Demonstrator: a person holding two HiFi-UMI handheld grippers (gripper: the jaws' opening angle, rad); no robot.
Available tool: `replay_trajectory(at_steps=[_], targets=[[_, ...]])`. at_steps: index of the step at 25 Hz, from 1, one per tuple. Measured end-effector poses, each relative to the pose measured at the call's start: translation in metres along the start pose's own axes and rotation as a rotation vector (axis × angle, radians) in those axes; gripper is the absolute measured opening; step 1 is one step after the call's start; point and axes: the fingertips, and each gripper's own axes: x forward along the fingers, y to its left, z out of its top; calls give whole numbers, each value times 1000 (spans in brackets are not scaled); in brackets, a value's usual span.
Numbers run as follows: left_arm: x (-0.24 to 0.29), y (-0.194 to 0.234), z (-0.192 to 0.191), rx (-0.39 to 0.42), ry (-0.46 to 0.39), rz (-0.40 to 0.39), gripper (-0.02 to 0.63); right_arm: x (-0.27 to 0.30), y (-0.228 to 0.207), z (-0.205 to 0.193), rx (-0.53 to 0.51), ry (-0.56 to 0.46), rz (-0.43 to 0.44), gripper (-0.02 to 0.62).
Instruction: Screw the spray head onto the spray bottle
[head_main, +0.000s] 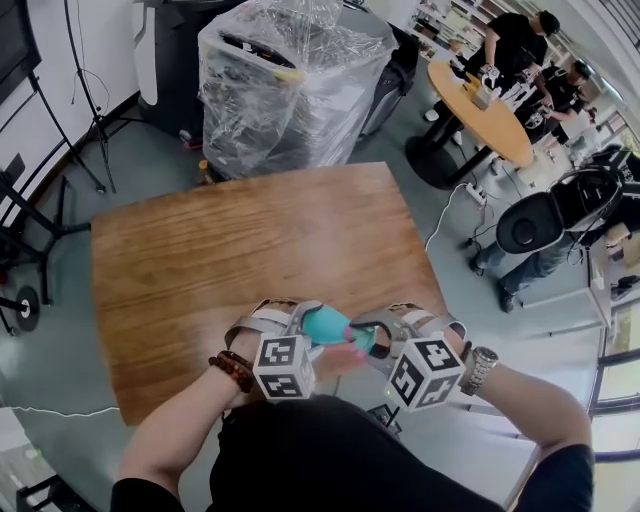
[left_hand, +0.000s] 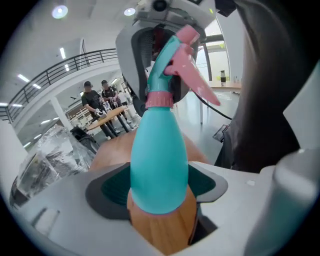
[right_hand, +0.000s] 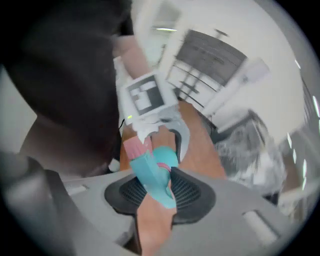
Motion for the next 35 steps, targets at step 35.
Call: replay_trajectory(at_steps=[35], targets=[[84, 117, -108, -699, -210, 357, 374, -36, -67, -40, 880, -301, -306, 173]])
